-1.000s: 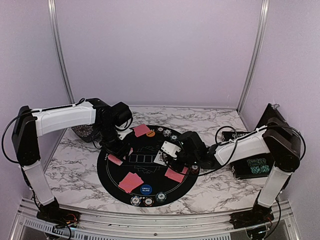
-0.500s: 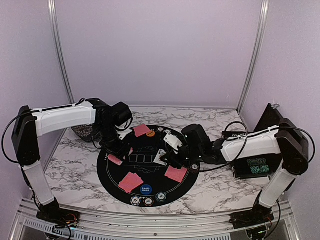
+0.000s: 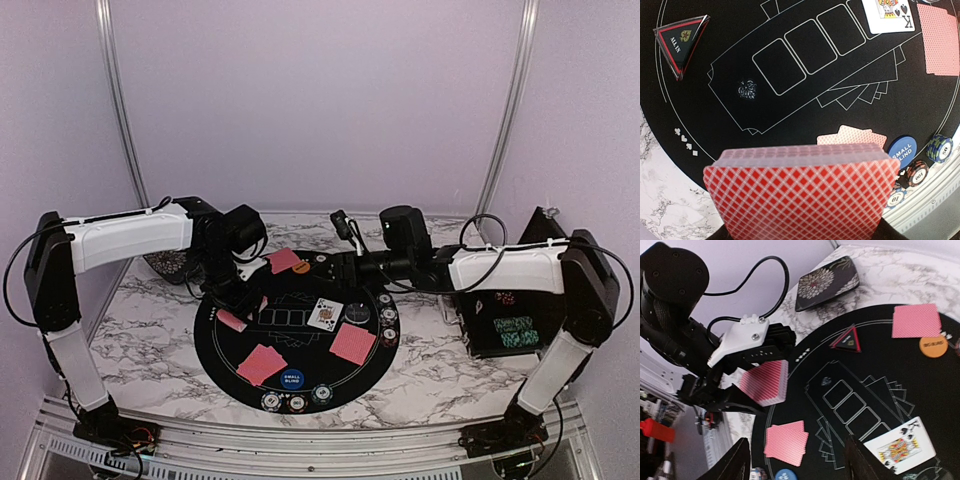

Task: Distribute texas hold em gaming equipment
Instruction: Flop the poker card in the community card area, then pick up the poker card from the face-down deck piles.

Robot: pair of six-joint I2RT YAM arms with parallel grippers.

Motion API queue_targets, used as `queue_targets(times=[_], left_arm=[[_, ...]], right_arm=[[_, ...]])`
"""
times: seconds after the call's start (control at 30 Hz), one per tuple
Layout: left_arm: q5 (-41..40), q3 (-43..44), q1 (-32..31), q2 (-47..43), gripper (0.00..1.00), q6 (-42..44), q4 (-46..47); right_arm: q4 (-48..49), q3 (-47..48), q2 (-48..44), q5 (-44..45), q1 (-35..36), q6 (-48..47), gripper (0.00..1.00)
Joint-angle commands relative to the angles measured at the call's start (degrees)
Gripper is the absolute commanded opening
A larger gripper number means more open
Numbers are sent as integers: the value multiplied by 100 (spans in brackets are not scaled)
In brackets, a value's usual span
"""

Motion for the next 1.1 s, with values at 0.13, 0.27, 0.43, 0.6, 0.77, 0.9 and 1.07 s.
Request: queue_targets(times=[0.13, 0.27, 0.43, 0.6, 0.77, 0.9, 1.07], left_arm=[[79, 458, -178, 88, 57, 94, -32], [85, 564, -257, 155, 57, 113, -97], [72, 663, -317, 195, 57, 114, -143], [73, 777, -396, 248, 57, 126, -178], [39, 840, -417, 254, 57, 144, -196], [29, 849, -425, 247, 57, 154, -197], [2, 889, -422, 223, 57, 179, -205]], right_arm=[[1064, 431, 993, -1685, -161, 2515, 59], [1419, 569, 1329, -1982, -163, 3073, 59], [2084, 550, 1569, -2215, -159, 3774, 59], [2857, 551, 1880, -2404, -135, 4459, 58], [2981, 740, 2053, -2452, -82, 4582, 58], [3229, 806, 2207, -2449, -49, 4795, 57], [3251, 1046, 2472, -2478, 80, 4893, 56]])
